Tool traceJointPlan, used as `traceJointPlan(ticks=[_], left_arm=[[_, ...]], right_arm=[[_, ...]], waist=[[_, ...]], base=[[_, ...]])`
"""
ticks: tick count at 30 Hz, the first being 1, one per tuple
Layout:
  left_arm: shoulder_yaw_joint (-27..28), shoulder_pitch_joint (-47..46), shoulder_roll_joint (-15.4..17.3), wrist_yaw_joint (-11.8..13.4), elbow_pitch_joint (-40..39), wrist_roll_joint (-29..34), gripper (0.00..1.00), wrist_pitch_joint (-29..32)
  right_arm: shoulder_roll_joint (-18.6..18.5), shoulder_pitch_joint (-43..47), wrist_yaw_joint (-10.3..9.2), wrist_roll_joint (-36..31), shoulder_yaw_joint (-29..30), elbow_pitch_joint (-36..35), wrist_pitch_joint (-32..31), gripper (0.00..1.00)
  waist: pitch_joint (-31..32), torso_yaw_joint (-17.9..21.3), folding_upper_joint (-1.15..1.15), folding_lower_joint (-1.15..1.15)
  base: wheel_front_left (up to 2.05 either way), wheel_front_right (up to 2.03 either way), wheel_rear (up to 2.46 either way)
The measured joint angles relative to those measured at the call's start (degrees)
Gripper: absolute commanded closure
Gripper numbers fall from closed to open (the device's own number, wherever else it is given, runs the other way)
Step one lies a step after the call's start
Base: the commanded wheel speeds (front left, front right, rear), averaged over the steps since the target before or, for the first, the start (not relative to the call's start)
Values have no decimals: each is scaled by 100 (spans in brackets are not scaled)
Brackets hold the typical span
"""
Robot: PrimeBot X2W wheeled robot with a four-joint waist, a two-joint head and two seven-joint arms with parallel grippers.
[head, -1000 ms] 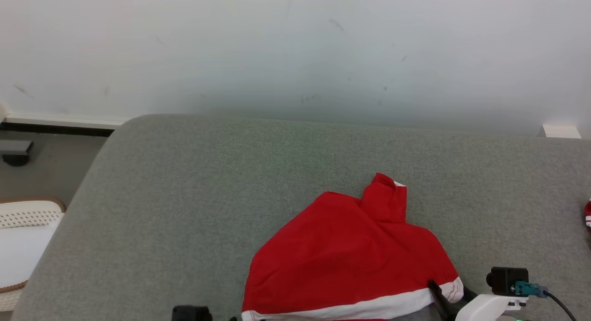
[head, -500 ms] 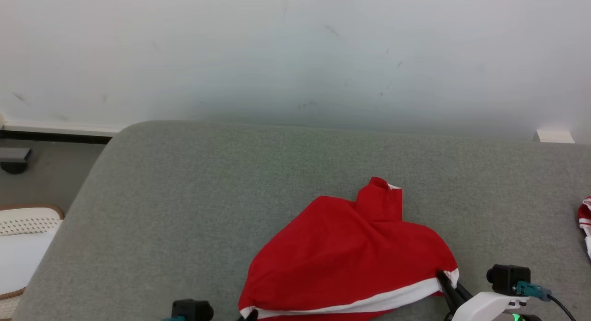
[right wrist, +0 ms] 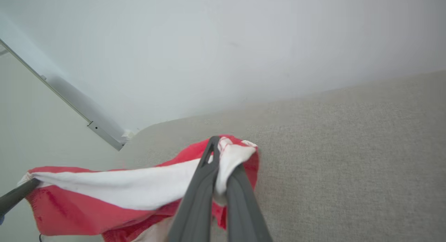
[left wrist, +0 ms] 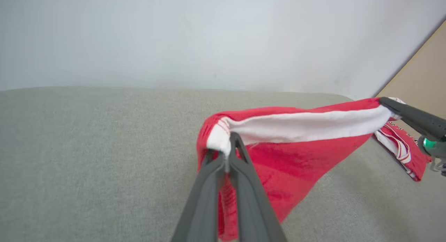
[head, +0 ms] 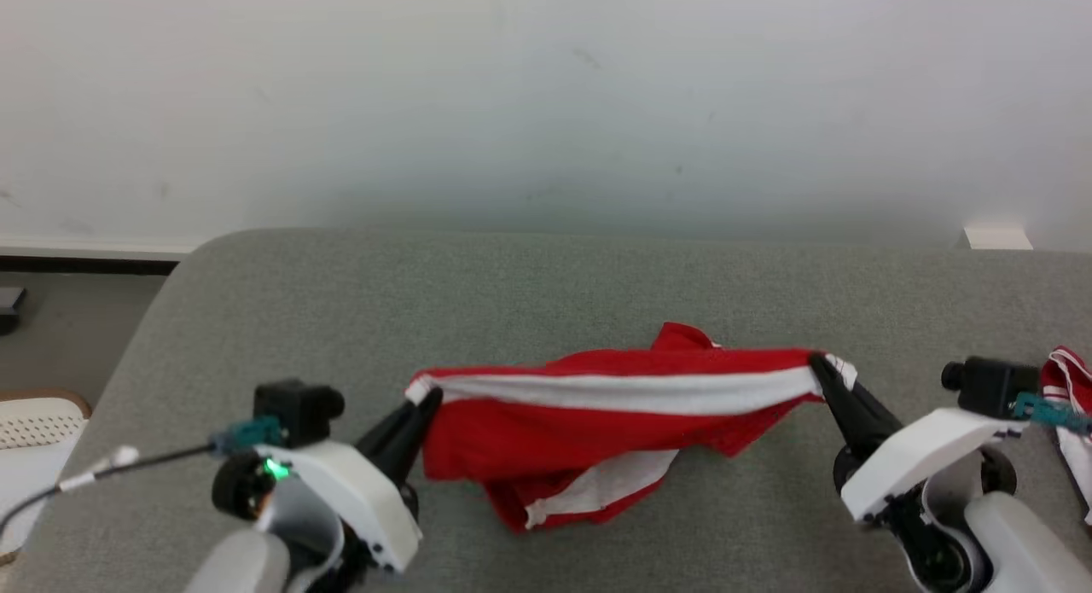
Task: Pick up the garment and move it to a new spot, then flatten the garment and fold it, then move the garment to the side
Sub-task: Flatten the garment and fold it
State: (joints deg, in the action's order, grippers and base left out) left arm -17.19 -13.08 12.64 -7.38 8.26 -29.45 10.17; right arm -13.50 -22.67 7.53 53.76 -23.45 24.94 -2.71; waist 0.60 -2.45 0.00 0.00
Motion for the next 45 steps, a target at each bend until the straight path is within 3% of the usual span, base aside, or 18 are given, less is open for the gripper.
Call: traceJointPlan(ticks=[5, 12, 27, 37, 41, 45], left_arm=[[-89, -1421, 356, 0, 158, -209, 100, 238], [-538, -3471, 594, -15, 1246, -520, 100, 328], [-665, -6600, 232, -26, 3622, -837, 100, -460], [-950, -7350, 143, -33, 4391, -1236, 100, -740], [-1277, -6985, 127, -29, 4409, -1562, 100, -780], [-1706, -6375, 338, -21, 4140, -1947, 100, -664]], right_arm=[[-94, -988, 0, 398, 146, -83, -281, 100], [-303, -2763, 1, 499, 238, 372, -315, 100], [-545, -5861, 10, 216, -41, 1556, 229, 100], [-742, -6617, 10, 286, -628, 1774, 149, 100], [-990, -6181, 10, 432, -1037, 1611, -90, 100], [-1216, -5492, 10, 699, -1449, 1302, -294, 100]], waist=[[-372, 87, 0, 0], [-1130, 192, 0, 1], [-2247, 401, 0, 1], [-2446, 569, 0, 1], [-2371, 597, 0, 0], [-2189, 646, 0, 0]], base=[[0, 0, 0], [0, 0, 0], [0, 0, 0], [0, 0, 0], [0, 0, 0], [0, 0, 0]])
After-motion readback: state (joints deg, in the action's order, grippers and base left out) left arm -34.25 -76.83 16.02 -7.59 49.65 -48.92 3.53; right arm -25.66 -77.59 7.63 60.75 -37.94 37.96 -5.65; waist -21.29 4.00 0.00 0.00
